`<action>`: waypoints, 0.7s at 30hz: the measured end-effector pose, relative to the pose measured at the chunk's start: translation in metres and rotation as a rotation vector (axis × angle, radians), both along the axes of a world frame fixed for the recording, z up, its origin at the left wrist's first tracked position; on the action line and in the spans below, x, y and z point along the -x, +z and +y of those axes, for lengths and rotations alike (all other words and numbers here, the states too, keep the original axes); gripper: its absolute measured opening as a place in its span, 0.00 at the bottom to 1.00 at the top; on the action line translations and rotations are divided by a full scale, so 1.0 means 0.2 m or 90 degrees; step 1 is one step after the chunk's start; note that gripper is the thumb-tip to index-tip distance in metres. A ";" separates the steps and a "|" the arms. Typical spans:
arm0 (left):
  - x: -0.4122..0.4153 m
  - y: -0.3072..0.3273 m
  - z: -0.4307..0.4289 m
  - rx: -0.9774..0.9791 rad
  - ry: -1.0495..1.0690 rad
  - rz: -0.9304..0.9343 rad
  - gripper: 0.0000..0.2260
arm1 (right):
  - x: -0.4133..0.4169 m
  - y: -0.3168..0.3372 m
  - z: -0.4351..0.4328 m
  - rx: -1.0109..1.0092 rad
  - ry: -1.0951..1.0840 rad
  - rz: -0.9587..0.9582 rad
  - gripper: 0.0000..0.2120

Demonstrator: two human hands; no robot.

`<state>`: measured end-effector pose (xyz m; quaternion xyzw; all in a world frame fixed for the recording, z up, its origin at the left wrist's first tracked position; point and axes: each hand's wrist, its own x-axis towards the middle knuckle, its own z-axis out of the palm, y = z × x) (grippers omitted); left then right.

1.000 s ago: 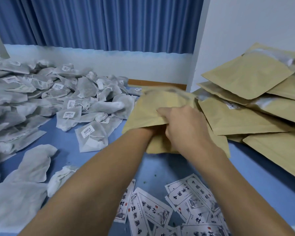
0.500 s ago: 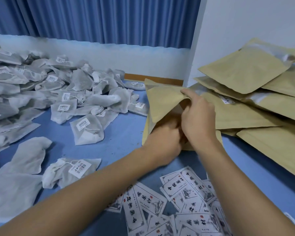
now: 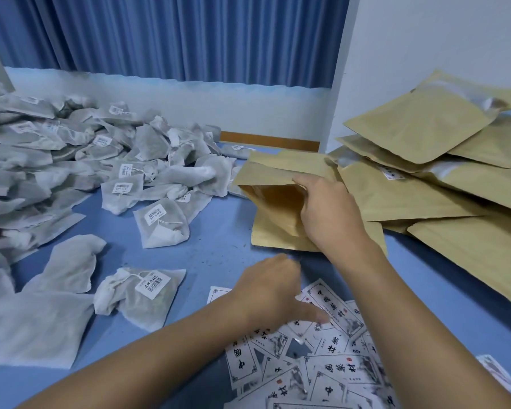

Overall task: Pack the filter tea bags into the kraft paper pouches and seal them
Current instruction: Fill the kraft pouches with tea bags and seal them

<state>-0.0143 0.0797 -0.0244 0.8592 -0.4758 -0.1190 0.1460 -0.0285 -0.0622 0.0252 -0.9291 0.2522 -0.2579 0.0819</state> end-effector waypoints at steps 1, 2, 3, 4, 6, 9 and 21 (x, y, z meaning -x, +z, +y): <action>0.00 0.01 0.00 -0.002 0.001 0.031 0.30 | 0.00 0.00 0.00 0.002 -0.001 0.005 0.26; 0.00 0.01 0.00 0.004 0.002 0.072 0.27 | 0.00 0.00 -0.01 0.004 -0.001 0.005 0.26; -0.01 0.01 0.00 0.019 0.002 0.122 0.23 | 0.00 0.00 -0.01 0.004 -0.001 0.003 0.26; -0.01 0.02 0.01 0.041 0.002 0.176 0.21 | 0.00 0.00 -0.01 0.002 -0.002 -0.002 0.25; -0.04 0.03 0.03 0.098 0.003 0.248 0.18 | 0.01 0.00 -0.01 -0.007 -0.001 -0.018 0.25; -0.07 0.07 0.07 0.135 0.021 0.236 0.20 | 0.02 0.02 -0.01 -0.016 -0.001 -0.032 0.28; -0.12 0.32 -0.04 0.408 0.260 0.931 0.18 | 0.03 0.08 0.04 0.016 0.018 0.084 0.17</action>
